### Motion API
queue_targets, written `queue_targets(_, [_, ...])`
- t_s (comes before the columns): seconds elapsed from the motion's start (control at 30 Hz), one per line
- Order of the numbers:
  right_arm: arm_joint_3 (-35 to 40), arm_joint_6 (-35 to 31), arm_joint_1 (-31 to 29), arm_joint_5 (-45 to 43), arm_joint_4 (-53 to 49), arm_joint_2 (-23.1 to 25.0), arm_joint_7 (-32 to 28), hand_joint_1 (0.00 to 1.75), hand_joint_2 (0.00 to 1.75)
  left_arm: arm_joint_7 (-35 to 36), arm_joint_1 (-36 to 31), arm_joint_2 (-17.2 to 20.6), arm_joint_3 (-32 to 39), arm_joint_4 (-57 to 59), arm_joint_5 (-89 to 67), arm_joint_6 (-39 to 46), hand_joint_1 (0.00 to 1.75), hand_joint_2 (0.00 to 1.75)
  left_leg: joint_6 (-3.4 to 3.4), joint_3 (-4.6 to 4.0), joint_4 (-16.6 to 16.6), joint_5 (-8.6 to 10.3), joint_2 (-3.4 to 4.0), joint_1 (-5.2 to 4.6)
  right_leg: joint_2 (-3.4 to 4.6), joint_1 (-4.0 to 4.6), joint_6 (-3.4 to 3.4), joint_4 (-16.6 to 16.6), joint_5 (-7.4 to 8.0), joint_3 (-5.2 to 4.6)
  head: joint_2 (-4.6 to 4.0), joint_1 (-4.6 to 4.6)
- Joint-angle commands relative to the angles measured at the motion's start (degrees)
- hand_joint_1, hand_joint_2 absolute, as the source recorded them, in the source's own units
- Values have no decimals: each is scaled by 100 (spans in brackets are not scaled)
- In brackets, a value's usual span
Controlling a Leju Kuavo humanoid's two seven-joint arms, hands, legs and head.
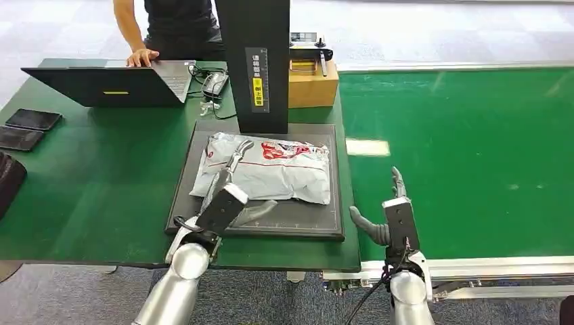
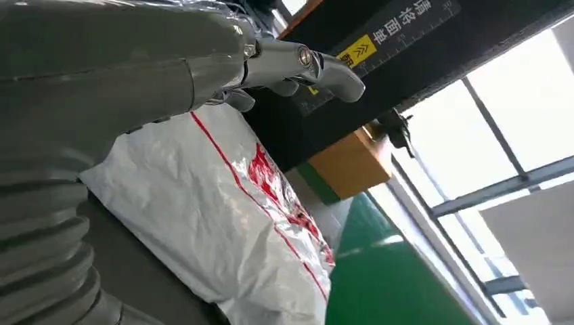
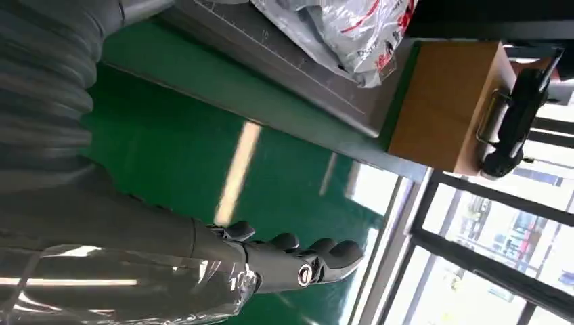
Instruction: Moved the parcel from conveyor to table for the left to box.
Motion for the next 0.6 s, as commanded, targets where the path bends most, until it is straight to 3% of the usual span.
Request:
queue_targets(0.03, [132, 29, -228, -88, 410, -50, -23, 0, 175, 239, -638, -97, -200, 780, -486, -79, 0, 175, -10, 3, -1, 1, -2, 3, 1, 1, 5, -3, 1, 4, 0, 0])
queue_targets(0.43, [145, 2, -189, -259, 297, -50, -92, 0, 175, 545, -995, -90, -756, 1432, -1353, -9, 0, 175, -39, 38, -32, 10, -12, 5, 1, -2, 17, -28, 6, 38, 0, 0])
queue_targets(0.6, [160, -17, -153, -195, 278, -51, -60, 0, 175, 737, -1067, -86, -858, 1526, -1565, -30, 0, 175, -13, 8, -5, 1, -2, 2, 2, 0, 6, -5, 1, 8, 0, -2])
